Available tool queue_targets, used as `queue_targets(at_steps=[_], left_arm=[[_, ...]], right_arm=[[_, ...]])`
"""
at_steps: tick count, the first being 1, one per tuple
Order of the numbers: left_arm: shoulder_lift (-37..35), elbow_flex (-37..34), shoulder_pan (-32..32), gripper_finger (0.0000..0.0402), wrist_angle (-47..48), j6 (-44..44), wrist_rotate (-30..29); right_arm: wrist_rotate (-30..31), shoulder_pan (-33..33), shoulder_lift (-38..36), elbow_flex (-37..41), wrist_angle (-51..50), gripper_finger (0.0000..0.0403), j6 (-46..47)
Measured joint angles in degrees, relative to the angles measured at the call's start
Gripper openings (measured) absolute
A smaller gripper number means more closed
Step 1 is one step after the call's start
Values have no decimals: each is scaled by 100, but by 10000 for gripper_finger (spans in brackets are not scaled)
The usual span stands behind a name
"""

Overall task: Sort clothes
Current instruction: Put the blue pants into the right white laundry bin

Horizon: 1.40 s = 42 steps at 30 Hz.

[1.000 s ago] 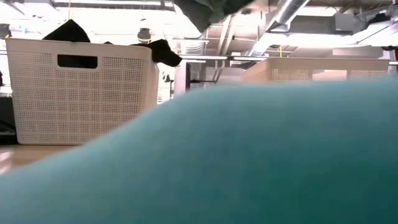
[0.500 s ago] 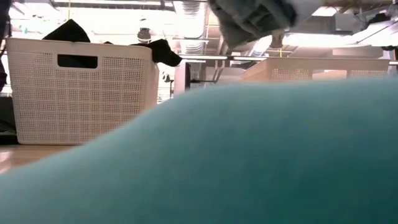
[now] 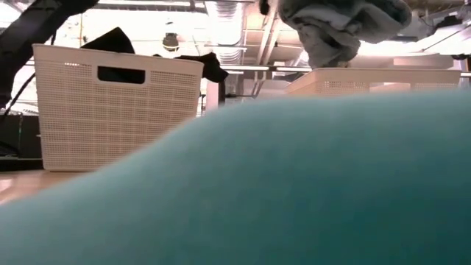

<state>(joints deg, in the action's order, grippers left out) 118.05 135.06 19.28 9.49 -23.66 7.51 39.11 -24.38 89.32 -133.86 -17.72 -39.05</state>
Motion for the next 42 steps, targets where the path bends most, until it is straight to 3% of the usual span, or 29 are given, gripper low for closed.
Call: queue_targets(at_steps=[5, 22, 31, 33, 42], left_arm=[[357, -45, 138, 51, -870, -898, -153], [1095, -56, 71, 51, -1356, -1621, -631], [1320, -56, 71, 51, -1574, -1942, -586], [1332, -56, 67, 66, -1569, -2023, -592], [1312, -54, 51, 211, -1573, -2116, -629]], right_arm=[[0, -2, 2, 0, -37, 169, 24], [-1, 1, 4, 4, -329, 169, 172], [-2, -2, 4, 4, -501, 169, 308], [-2, -2, 4, 4, -519, 169, 317], [-2, 4, 4, 4, -573, 169, 317]])
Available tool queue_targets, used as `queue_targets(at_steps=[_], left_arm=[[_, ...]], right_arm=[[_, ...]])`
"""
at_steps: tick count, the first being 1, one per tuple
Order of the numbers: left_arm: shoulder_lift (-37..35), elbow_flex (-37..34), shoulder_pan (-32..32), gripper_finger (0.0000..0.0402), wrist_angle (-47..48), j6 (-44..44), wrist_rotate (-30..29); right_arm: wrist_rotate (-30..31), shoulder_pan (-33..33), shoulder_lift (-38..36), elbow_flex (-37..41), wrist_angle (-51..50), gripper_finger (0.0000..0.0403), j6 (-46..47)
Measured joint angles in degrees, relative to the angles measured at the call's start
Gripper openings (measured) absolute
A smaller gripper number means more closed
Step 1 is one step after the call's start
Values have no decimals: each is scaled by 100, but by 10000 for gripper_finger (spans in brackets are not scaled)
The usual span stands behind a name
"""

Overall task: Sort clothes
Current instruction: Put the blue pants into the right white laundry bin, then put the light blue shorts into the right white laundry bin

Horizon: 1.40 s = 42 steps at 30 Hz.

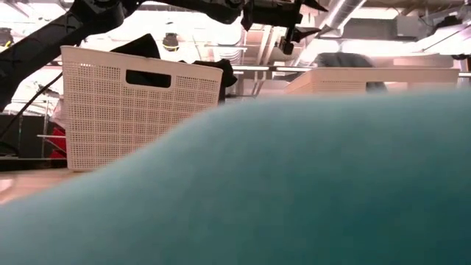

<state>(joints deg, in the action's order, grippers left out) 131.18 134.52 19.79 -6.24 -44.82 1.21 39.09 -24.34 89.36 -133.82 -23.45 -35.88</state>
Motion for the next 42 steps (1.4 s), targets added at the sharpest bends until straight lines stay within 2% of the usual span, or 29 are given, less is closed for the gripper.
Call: queue_targets(at_steps=[6, 15, 22, 25, 31, 36, 42], left_arm=[[4, 5, 0, 244, 14, -60, 73], [-162, 37, 46, 237, -886, -166, 1145], [-988, 34, -61, 208, -278, 1179, 1524], [-1360, 35, -186, 189, 391, 1851, 1500], [-2165, 31, -595, 140, 1674, 3045, 988], [-2761, 31, -982, 102, 2116, 3727, 450], [-3368, 31, -1160, 63, 2584, 4054, 352]], right_arm=[[0, 0, 0, 0, -10, 169, -2], [1, -13, 0, 0, -16, 169, -9], [11, -130, -2, 0, -32, 169, -8], [21, -160, -2, 0, -30, 169, -8], [33, -236, -4, 0, -135, 169, 165], [5, -439, -4, -2, -548, 169, 547], [-13, -588, 3, -3, -1498, 169, 1633]])
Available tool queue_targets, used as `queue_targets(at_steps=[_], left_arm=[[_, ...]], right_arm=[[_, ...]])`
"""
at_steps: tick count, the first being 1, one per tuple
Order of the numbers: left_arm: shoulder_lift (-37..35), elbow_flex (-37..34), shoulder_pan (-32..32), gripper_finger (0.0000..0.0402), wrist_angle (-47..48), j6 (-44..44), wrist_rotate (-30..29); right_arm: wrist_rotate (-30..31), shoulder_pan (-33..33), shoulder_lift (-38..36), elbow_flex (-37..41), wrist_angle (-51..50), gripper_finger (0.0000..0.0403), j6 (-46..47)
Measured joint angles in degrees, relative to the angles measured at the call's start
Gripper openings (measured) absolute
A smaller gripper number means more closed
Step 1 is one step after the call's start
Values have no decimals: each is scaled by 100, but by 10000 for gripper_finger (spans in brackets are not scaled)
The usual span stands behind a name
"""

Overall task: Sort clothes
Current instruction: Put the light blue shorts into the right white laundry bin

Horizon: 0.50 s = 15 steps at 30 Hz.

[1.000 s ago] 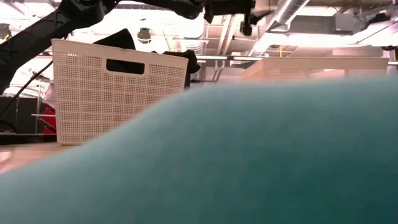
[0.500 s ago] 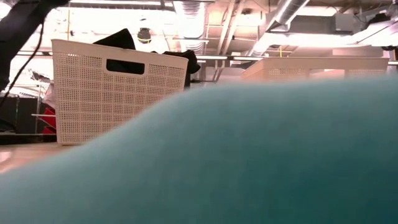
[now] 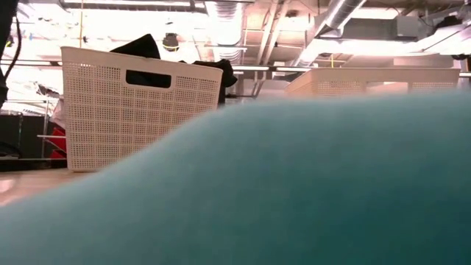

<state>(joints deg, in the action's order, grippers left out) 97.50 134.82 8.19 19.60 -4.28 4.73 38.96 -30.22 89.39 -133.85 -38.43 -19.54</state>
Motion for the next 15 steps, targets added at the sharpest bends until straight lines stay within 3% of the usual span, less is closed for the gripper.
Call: queue_targets(at_steps=[8, 15], left_arm=[[-492, 0, -309, 31, 1001, 296, -327], [-893, -328, -616, 9, 1184, 207, -631]], right_arm=[[2, 9, 317, -2, -715, 169, 906], [-11, 153, 782, -2, -1231, 169, 1481]])
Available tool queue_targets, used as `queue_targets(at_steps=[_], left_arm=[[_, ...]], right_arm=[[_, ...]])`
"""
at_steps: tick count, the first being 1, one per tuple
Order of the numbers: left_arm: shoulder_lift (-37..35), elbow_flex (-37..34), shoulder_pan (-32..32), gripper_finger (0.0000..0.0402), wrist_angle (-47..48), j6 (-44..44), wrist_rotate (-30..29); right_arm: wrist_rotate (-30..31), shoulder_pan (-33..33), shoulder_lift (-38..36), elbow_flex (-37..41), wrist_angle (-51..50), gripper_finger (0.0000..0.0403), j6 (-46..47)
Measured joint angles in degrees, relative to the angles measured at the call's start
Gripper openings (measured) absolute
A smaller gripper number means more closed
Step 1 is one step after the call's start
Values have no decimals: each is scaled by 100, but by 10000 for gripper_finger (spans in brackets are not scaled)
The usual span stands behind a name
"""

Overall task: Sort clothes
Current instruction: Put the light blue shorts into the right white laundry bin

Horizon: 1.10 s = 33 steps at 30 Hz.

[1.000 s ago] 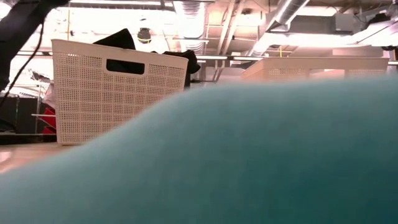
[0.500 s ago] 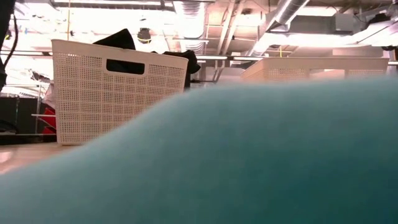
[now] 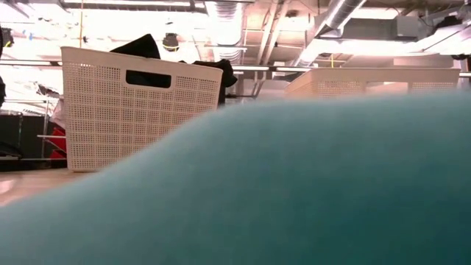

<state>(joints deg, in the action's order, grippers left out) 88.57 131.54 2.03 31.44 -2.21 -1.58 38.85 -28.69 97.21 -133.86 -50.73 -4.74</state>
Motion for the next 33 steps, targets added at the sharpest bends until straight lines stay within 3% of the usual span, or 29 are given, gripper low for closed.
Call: queue_targets(at_steps=[4, 15, 21, 25, 33], left_arm=[[-388, -749, -182, 1, -279, -46, -235], [-1745, -3810, -809, 1, -1990, -701, -857], [-2370, -5151, -1078, 0, -2898, -1147, -1149], [-2646, -5743, -1235, 0, -2981, -1433, -1350], [-2992, -6351, -1615, 0, -3270, -1561, -1729]], right_arm=[[-325, 83, 237, 2, -507, 169, 662], [-1335, 218, 947, 2, -2207, 169, 2416], [-1962, 184, 1600, 2, -3427, 169, 2996], [-2526, 168, 2074, 2, -3879, 169, 3094], [-3138, -18, 2786, 9, -3711, 174, 2986]])
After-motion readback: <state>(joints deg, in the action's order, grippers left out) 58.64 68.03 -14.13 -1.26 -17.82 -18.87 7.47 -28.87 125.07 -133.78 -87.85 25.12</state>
